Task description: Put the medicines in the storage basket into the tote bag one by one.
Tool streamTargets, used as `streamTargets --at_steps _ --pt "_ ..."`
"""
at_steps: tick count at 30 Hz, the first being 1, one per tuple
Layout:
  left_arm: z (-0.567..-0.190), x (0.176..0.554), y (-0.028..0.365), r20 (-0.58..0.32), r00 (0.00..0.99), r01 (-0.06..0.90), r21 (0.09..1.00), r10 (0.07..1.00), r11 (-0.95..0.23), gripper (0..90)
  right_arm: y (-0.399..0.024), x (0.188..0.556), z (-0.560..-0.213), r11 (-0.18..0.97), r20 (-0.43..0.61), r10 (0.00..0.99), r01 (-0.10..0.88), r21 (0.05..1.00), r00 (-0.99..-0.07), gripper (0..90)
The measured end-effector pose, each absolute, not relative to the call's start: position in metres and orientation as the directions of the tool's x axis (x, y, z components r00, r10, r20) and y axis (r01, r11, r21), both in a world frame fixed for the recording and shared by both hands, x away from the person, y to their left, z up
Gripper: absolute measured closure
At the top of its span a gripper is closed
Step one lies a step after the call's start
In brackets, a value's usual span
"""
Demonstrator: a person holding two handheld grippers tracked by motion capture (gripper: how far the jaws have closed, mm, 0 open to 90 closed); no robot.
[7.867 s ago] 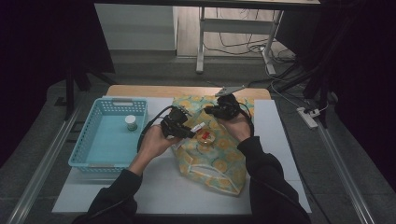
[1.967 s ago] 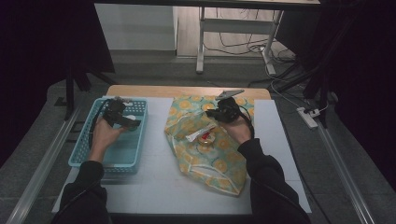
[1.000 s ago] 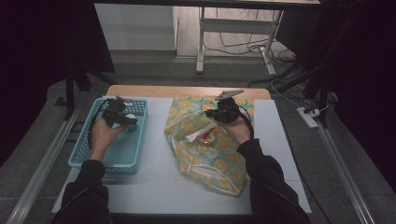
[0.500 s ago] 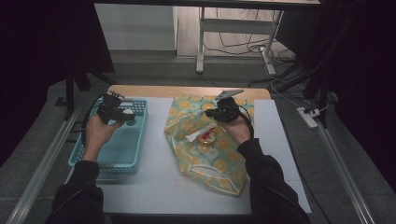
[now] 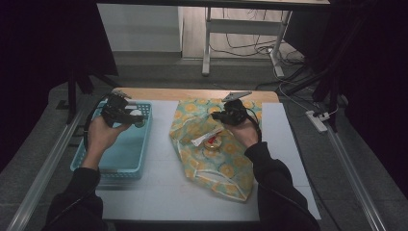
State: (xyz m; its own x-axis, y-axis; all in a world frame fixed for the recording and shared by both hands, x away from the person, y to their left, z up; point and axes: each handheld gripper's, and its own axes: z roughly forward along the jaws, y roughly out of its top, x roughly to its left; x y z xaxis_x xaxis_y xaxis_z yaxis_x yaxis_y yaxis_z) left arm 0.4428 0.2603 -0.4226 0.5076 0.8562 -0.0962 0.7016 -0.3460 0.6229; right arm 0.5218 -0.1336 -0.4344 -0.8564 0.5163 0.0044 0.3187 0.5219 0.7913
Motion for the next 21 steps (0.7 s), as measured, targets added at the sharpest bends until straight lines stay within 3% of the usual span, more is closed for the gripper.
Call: streamTargets --at_steps 21 --pt "-0.412 0.440 0.173 -0.090 0.693 0.586 0.649 0.716 -0.485 50.0 -0.136 0.521 -0.431 0.507 0.018 0.514 0.320 0.800 -0.858 90.0"
